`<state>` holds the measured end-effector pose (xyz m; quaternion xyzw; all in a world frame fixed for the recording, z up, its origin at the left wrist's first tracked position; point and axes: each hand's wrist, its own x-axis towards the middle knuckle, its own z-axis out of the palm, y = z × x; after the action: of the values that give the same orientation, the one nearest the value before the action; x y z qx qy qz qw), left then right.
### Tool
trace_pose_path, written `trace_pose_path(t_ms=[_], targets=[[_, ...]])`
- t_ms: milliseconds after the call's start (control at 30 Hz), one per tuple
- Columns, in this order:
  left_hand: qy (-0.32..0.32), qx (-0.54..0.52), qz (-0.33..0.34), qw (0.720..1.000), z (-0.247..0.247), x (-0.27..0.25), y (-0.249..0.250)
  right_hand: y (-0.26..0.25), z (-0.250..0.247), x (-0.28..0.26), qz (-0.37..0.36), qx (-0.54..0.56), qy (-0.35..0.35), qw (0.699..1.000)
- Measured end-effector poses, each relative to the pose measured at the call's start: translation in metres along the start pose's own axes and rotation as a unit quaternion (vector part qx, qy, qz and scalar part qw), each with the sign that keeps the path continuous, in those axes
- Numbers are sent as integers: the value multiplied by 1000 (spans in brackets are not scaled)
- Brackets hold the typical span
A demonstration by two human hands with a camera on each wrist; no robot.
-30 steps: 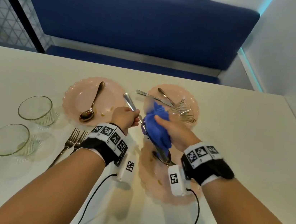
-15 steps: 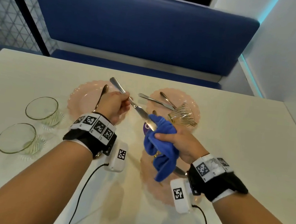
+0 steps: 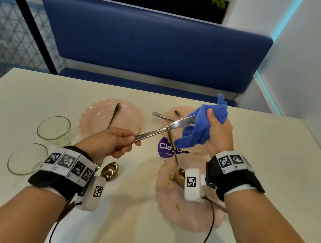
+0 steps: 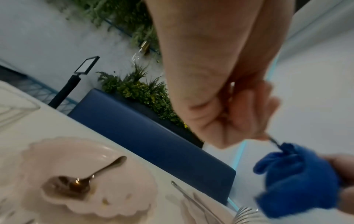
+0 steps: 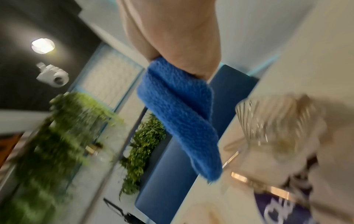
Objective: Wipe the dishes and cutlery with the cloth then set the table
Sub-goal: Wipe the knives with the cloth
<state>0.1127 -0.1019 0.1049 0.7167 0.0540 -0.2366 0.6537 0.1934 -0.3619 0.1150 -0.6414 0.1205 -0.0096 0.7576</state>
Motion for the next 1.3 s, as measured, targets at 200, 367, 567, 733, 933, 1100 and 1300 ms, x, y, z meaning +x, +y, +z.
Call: trace_pose_path(t_ms=[200, 367, 567, 733, 933, 1100, 1300], targets=[[103, -44, 26, 993, 25, -3, -15, 31, 30, -16, 75, 67, -42, 994], [122, -20, 46, 991, 53, 0, -16, 26, 60, -27, 73, 83, -103, 989], [170, -104, 36, 979, 50, 1, -13, 44, 88, -63, 99, 35, -217, 971], [78, 38, -47, 995, 31, -10, 0, 51, 82, -70, 75, -8, -210, 975], [107, -162, 2, 981, 9, -2, 17, 54, 81, -81, 41, -72, -252, 964], [164, -249, -30, 954, 22, 4, 11, 62, 84, -89, 45, -133, -278, 950], [210, -321, -20, 923, -6, -2, -7, 60, 48, -79, 139, -154, -318, 925]])
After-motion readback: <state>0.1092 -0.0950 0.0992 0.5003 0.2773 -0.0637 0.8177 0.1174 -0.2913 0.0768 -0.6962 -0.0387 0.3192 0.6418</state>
